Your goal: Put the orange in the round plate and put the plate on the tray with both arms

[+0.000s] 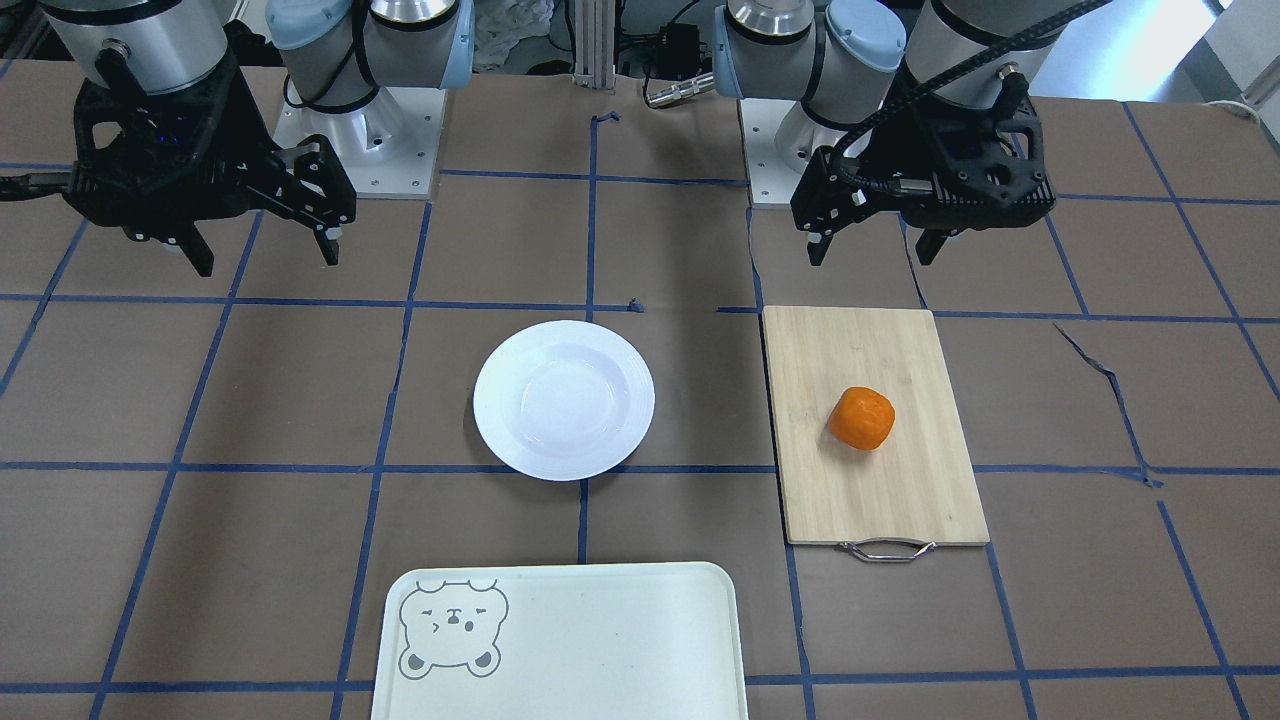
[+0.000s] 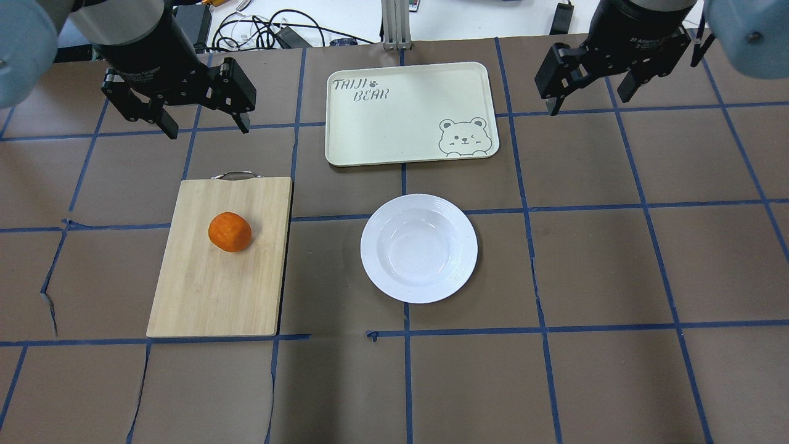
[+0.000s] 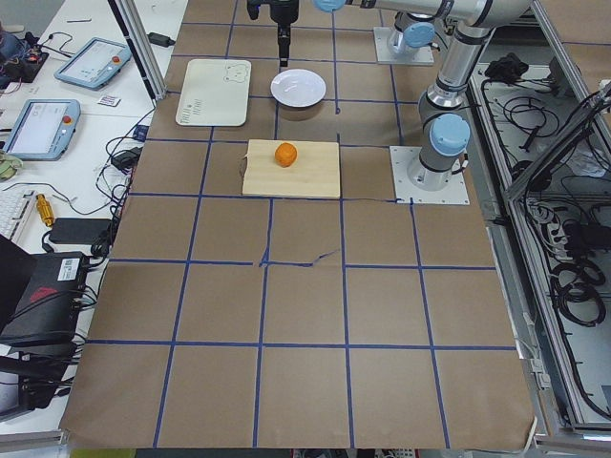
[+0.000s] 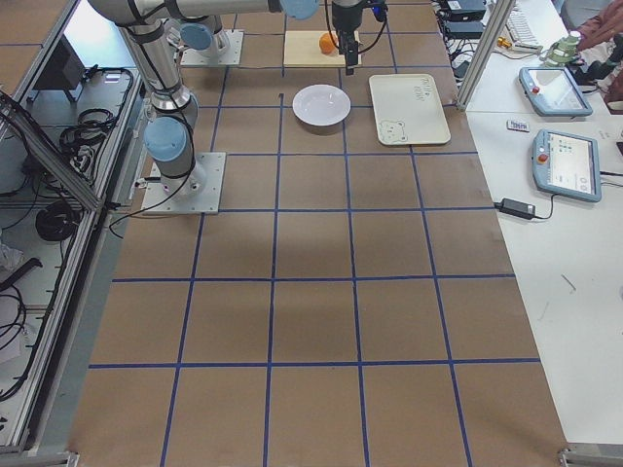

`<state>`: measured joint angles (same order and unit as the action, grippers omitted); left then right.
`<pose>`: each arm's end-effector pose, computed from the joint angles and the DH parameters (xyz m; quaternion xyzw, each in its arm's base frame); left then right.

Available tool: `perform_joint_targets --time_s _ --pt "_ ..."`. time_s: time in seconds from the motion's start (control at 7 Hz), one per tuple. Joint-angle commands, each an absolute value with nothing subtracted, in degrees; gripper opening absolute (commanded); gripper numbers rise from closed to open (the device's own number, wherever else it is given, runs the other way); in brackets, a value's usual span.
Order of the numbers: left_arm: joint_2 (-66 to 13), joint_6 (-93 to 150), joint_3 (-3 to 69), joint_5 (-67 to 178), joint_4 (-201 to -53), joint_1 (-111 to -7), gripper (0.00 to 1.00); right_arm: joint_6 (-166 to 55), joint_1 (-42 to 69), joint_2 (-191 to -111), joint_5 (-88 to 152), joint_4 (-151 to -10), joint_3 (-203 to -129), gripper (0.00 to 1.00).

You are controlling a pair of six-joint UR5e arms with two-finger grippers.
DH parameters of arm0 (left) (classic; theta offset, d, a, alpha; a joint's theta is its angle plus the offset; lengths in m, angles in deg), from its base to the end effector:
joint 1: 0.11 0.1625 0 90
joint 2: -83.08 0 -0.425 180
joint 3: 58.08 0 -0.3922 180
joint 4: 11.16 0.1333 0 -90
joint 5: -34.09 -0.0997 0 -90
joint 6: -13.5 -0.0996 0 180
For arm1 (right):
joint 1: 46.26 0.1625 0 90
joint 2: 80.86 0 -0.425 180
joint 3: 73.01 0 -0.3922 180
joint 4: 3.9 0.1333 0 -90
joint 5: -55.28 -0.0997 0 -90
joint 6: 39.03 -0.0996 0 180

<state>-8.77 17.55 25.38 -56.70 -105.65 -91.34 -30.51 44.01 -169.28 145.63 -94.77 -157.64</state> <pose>-0.1427 -0.5017 0.5201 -0.0246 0.9997 -0.0021 0.0068 0.1351 -0.5099 0.5221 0.0764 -0.9962 0.0403 0.0060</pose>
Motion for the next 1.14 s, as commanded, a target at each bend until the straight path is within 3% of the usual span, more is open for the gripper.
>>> perform_joint_targets --time_s 0.0,1.0 --pt "-8.77 17.37 25.42 -56.70 -105.55 -91.34 1.00 -30.51 44.00 -169.19 145.63 -94.78 -157.64 1.00" --pt "-8.77 17.54 25.42 -56.61 -105.64 -91.34 1.00 -36.22 44.00 -169.28 145.19 -94.78 -157.64 1.00"
